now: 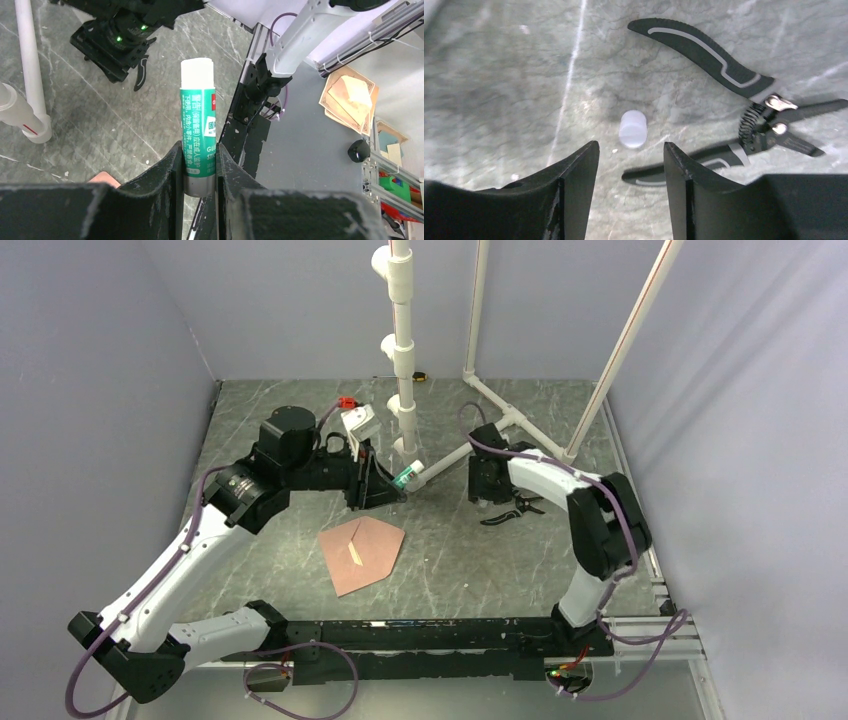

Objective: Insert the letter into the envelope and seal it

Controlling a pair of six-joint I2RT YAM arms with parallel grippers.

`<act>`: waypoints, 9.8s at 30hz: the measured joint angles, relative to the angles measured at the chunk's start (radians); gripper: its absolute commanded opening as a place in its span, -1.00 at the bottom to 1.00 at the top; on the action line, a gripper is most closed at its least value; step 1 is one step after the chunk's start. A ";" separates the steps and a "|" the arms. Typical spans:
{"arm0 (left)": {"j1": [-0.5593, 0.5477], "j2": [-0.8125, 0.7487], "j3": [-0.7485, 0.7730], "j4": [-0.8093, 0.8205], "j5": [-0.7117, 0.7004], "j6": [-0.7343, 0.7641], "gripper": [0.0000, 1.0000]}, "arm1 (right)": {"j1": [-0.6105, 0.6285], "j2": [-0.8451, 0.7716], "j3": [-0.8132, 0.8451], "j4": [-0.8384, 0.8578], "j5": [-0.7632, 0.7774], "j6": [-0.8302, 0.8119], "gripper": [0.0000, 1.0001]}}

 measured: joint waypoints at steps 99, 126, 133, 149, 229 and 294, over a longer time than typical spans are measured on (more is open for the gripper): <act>0.014 0.066 0.014 0.470 0.228 -0.559 -0.83 | 0.235 -0.697 0.050 0.698 -0.821 0.309 -1.00; 0.002 -0.054 -0.078 0.587 -0.171 -0.577 -0.95 | 0.274 -0.723 -0.113 0.792 -0.671 0.287 0.25; 0.002 -0.052 -0.081 0.621 -0.173 -0.623 -0.95 | 0.274 -0.685 -0.105 0.834 -0.691 0.336 0.21; 0.002 -0.058 -0.113 0.645 -0.173 -0.656 -0.95 | 0.282 -0.675 -0.052 0.909 -0.754 0.345 -0.40; 0.003 -0.144 -0.080 0.720 -0.331 -0.726 -0.95 | 0.402 -0.639 0.032 0.883 -0.568 0.186 0.26; 0.000 -0.130 -0.129 0.660 -0.451 -0.819 -0.95 | 0.832 -0.773 -0.109 0.896 0.018 -0.807 0.17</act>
